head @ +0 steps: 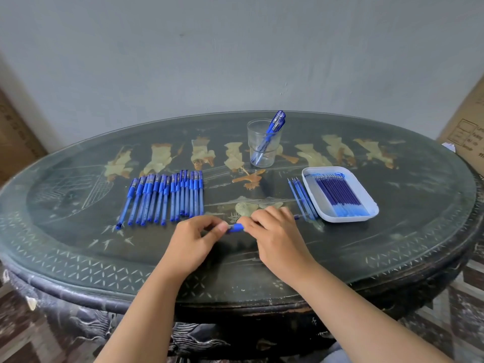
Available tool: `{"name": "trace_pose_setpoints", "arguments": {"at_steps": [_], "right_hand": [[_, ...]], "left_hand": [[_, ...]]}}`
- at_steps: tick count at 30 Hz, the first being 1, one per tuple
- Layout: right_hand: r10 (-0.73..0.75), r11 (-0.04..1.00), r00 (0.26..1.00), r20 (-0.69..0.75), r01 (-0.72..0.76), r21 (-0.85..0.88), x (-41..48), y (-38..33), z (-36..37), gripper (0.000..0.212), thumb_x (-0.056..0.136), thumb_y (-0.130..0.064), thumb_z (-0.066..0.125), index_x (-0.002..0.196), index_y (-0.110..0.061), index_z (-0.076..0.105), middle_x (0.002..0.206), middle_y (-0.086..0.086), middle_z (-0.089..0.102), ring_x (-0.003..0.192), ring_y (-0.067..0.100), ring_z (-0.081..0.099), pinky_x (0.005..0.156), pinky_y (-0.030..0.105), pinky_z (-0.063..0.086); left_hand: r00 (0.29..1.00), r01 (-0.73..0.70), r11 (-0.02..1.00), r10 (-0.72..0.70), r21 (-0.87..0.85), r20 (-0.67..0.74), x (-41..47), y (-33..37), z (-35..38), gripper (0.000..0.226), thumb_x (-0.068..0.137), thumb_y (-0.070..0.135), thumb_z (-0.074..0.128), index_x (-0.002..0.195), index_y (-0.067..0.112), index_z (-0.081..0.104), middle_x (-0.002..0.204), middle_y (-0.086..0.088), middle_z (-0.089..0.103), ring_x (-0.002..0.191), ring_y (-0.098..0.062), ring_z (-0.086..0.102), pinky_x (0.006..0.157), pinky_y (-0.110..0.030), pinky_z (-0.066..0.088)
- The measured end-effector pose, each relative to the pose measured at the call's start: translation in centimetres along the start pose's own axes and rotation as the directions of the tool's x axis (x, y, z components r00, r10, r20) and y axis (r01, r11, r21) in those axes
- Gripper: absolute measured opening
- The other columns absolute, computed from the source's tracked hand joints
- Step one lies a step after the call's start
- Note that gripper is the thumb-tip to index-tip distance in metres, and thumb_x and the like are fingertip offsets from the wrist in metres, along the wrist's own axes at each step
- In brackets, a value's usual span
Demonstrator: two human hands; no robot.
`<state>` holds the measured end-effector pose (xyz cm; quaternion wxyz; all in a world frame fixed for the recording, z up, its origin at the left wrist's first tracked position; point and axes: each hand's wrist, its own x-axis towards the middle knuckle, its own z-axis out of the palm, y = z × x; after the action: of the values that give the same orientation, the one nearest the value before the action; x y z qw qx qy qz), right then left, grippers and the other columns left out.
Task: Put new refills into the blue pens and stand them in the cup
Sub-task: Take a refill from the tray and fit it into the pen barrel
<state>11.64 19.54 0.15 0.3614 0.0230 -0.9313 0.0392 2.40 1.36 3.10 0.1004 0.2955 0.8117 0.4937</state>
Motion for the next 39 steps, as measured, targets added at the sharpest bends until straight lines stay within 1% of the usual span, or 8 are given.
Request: {"name": "trace_pose_setpoints", "arguments": {"at_steps": [3, 7, 10, 16, 24, 28, 34, 39], "right_hand": [[0.227, 0.974, 0.968, -0.104, -0.223, 0.046, 0.2, 1.0, -0.1, 0.041, 0.068, 0.017, 0.062, 0.095, -0.013, 0.071, 0.076, -0.001, 0.054, 0.070, 0.022, 0.047, 0.067, 0.034, 0.033], [0.172, 0.985, 0.980, -0.096, -0.169, 0.040, 0.3, 0.7, 0.2, 0.038, 0.075, 0.011, 0.062, 0.098, -0.016, 0.073, 0.076, 0.000, 0.052, 0.069, 0.023, 0.049, 0.070, 0.035, 0.035], [0.225, 0.973, 0.962, -0.157, -0.214, 0.085, 0.2, 0.9, 0.1, 0.029, 0.085, -0.001, 0.062, 0.105, -0.018, 0.075, 0.080, 0.002, 0.057, 0.071, 0.025, 0.054, 0.073, 0.039, 0.042], [0.203, 0.978, 0.967, -0.156, -0.191, 0.086, 0.1, 0.9, 0.1, 0.030, 0.084, -0.001, 0.063, 0.105, -0.019, 0.075, 0.082, 0.002, 0.059, 0.073, 0.025, 0.056, 0.075, 0.039, 0.041], [0.188, 0.979, 0.979, -0.084, -0.180, 0.093, 0.1, 0.9, 0.1, 0.027, 0.085, -0.006, 0.066, 0.105, -0.022, 0.074, 0.085, 0.000, 0.058, 0.078, 0.024, 0.055, 0.080, 0.032, 0.033], [0.170, 0.980, 0.983, -0.069, -0.162, 0.114, 0.0, 0.8, 0.1, 0.025, 0.087, -0.010, 0.064, 0.107, -0.021, 0.074, 0.084, -0.001, 0.056, 0.077, 0.022, 0.054, 0.078, 0.032, 0.036], [0.140, 0.977, 0.989, -0.041, -0.131, 0.169, -0.2, 0.6, -0.4, 0.023, 0.093, -0.018, 0.057, 0.108, -0.021, 0.074, 0.083, -0.003, 0.057, 0.077, 0.019, 0.054, 0.077, 0.038, 0.044], [0.117, 0.973, 0.993, -0.011, -0.112, 0.201, -0.4, 0.8, -0.4, 0.019, 0.091, -0.013, 0.063, 0.105, -0.020, 0.074, 0.081, -0.002, 0.056, 0.074, 0.020, 0.054, 0.072, 0.043, 0.046]], "left_hand": [[0.994, 0.035, 0.995, -0.044, -0.093, -0.098, -0.2, -0.8, -1.1, 0.027, 0.096, 0.027, 0.059, 0.070, 0.025, 0.069, 0.073, -0.007, 0.066, 0.068, -0.010, 0.056, 0.071, -0.026, 0.041], [0.987, -0.068, 0.996, 0.059, -0.056, -0.148, -0.5, -0.4, -0.7, 0.007, 0.089, 0.020, 0.069, 0.088, 0.021, 0.075, 0.088, 0.013, 0.074, 0.084, 0.000, 0.066, 0.079, -0.011, 0.045], [0.974, -0.149, 0.988, 0.152, 0.033, -0.168, -0.5, -0.3, -0.4, 0.010, 0.082, 0.015, 0.076, 0.091, 0.021, 0.076, 0.088, 0.015, 0.074, 0.088, 0.000, 0.066, 0.079, -0.003, 0.041], [0.949, -0.263, 0.899, 0.306, 0.350, -0.073, 0.4, -1.9, 0.5, 0.015, 0.078, 0.036, 0.079, 0.091, 0.035, 0.072, 0.092, 0.024, 0.067, 0.094, -0.003, 0.062, 0.086, -0.045, 0.051], [0.950, -0.236, 0.866, 0.301, 0.441, -0.081, 0.5, -1.7, 1.0, 0.019, 0.079, 0.034, 0.079, 0.096, 0.036, 0.071, 0.095, 0.022, 0.067, 0.099, -0.010, 0.060, 0.089, -0.045, 0.046], [0.942, -0.266, 0.886, 0.323, 0.379, -0.094, 0.5, -1.5, 0.9, 0.026, 0.078, 0.033, 0.081, 0.102, 0.032, 0.071, 0.098, 0.024, 0.066, 0.101, -0.007, 0.061, 0.091, -0.046, 0.049], [0.932, -0.298, 0.933, 0.330, 0.201, -0.150, 0.4, 0.2, 0.9, 0.025, 0.075, 0.034, 0.078, 0.099, 0.035, 0.069, 0.095, 0.025, 0.067, 0.096, 0.002, 0.060, 0.088, -0.017, 0.045], [0.925, -0.321, 0.930, 0.349, 0.179, -0.151, 0.5, -0.1, 1.4, 0.015, 0.077, 0.029, 0.076, 0.091, 0.032, 0.071, 0.087, 0.025, 0.066, 0.090, -0.002, 0.062, 0.086, -0.034, 0.052]]}}
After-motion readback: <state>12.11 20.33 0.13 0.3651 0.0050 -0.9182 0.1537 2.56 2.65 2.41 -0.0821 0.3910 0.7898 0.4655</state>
